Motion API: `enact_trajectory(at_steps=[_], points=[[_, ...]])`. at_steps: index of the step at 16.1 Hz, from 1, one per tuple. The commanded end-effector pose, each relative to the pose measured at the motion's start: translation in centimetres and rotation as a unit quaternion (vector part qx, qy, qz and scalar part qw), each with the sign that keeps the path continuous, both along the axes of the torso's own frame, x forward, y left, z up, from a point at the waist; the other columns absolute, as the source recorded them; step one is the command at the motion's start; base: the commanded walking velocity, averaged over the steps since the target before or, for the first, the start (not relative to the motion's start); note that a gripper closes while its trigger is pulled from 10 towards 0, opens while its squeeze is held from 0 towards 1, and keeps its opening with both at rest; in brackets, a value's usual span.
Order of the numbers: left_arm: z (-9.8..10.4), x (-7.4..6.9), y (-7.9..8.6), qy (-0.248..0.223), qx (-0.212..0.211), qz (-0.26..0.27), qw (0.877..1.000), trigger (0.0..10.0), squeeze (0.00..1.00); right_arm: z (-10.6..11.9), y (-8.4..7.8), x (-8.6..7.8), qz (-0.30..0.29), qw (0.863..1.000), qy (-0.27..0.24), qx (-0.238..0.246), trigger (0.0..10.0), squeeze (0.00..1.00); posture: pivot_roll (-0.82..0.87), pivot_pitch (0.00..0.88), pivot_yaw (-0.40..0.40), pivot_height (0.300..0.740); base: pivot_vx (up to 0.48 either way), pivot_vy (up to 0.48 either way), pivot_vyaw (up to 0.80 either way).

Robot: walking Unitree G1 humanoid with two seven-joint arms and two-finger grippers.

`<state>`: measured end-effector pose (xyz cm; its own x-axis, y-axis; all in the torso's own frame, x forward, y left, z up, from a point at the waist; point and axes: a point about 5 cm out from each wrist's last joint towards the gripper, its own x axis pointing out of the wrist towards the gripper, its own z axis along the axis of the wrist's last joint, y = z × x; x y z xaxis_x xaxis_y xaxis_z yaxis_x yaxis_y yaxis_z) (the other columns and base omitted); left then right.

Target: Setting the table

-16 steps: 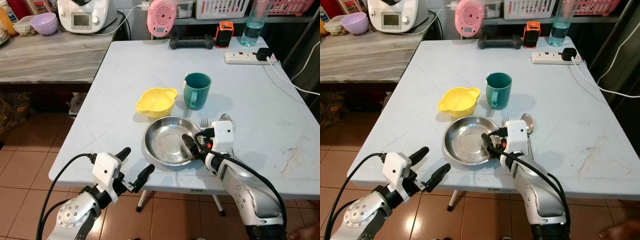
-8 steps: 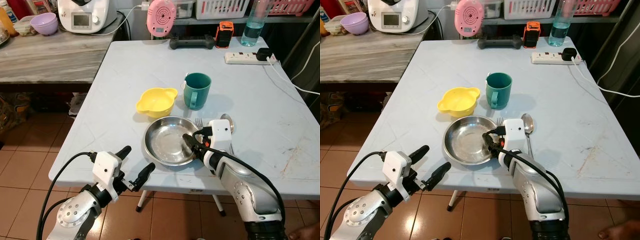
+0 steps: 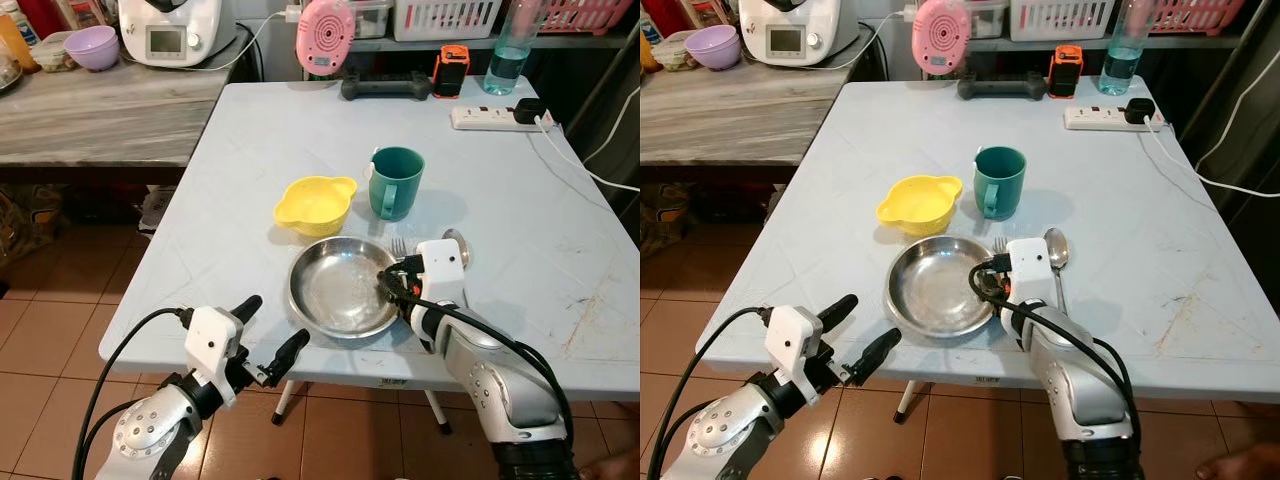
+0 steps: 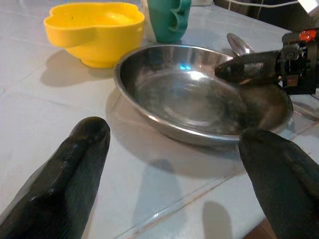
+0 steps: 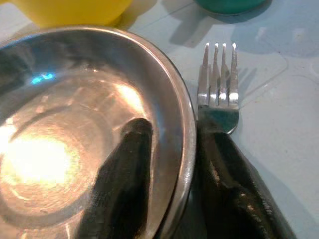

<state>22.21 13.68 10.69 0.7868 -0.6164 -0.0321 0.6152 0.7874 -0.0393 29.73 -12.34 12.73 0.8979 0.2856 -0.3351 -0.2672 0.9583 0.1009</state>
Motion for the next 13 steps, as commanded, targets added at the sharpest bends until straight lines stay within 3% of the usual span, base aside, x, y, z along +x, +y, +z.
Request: enact_trajectory(at_steps=[1, 7, 13], points=[[0.2, 0.1, 0.0, -0.001, 0.003, -0.006, 1.000, 10.0, 0.00, -1.9, -0.2, -0.7, -0.008, 0.999, 0.050, -0.009, 0.0, 0.00, -0.08, 0.133, 0.055, 0.740, 0.000, 0.000, 0.00], [-0.3, 0.4, 0.0, 0.002, -0.004, -0.012, 1.000, 10.0, 0.00, -1.5, -0.3, -0.3, -0.011, 0.999, 0.048, -0.009, 0.0, 0.00, -0.08, 0.129, 0.052, 0.740, 0.000, 0.000, 0.00], [-1.0, 0.4, 1.1, 0.006, -0.009, -0.004, 1.000, 10.0, 0.00, -0.7, 0.1, 0.2, -0.011, 0.999, 0.043, 0.010, 0.0, 0.00, -0.07, 0.128, 0.046, 0.740, 0.000, 0.000, 0.00]])
